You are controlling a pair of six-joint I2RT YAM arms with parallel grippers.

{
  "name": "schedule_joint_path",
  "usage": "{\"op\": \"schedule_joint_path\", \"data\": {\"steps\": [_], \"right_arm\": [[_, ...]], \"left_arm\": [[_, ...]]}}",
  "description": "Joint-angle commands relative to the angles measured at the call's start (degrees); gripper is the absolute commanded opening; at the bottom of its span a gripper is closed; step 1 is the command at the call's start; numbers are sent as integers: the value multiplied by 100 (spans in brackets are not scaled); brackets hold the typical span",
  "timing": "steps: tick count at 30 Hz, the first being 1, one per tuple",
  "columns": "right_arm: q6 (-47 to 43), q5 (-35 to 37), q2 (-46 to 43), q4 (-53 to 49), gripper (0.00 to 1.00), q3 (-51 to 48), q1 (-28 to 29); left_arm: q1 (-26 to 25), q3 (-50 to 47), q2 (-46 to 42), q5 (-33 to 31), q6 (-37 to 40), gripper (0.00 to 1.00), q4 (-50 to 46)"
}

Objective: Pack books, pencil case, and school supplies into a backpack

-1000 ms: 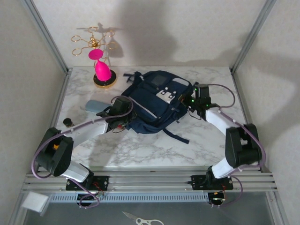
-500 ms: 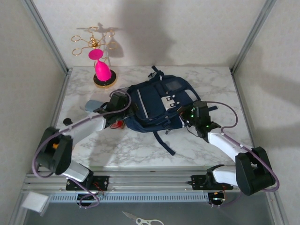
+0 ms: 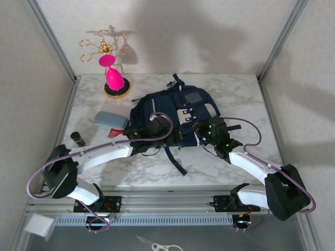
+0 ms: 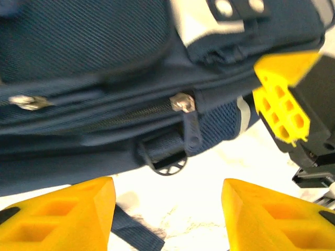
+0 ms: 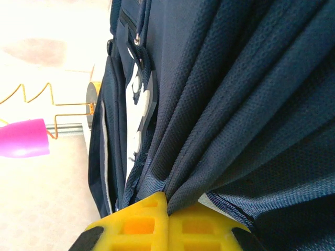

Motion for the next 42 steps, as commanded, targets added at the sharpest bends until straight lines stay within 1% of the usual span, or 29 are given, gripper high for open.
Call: {"op": "schedule_joint_path", "data": {"steps": [1, 5, 9, 13, 16, 19, 21, 26, 28, 30, 33, 39, 42], "right_arm": [[133, -288, -111, 603, 0, -34, 118], [165, -387, -48, 731, 0, -49, 118], [204, -399, -17, 866, 0, -81, 140], [222, -415, 38, 942, 0, -104, 161], [264, -406, 31, 1040, 0, -160, 168], [282, -392, 61, 1084, 0, -161, 164], [267, -394, 89, 1107, 0, -136, 168], [288, -415, 124, 1166, 0, -105, 165], [275, -391, 117, 1155, 0, -89, 164], [258, -367, 108, 1131, 0, -92, 160], [227, -352, 109, 1133, 0, -87, 163], [91, -282, 25, 936, 0, -65, 62], [52, -421, -22, 941, 0, -100, -98]], "left_arm": [[-175, 574, 376, -482, 139, 52, -509], [-243, 1145, 918, -792, 407, 49, -1045], [-257, 1465, 1247, -1010, 634, 45, -1264], [-275, 2024, 1731, -1148, 849, 41, -1708], [-274, 2166, 1906, -1219, 877, 34, -1780], [-292, 2252, 2072, -1151, 883, 31, -1838], [-310, 2223, 2089, -1222, 848, 29, -1840], [-310, 2140, 2132, -1263, 764, 27, -1727], [-310, 2079, 2124, -1364, 682, 21, -1687], [-310, 2085, 2106, -1466, 654, 19, -1726], [-301, 2070, 1987, -1528, 622, 12, -1726], [-149, 1820, 1571, -1285, 566, 3, -1439], [-60, 1682, 1386, -1194, 599, 0, -1365]]}}
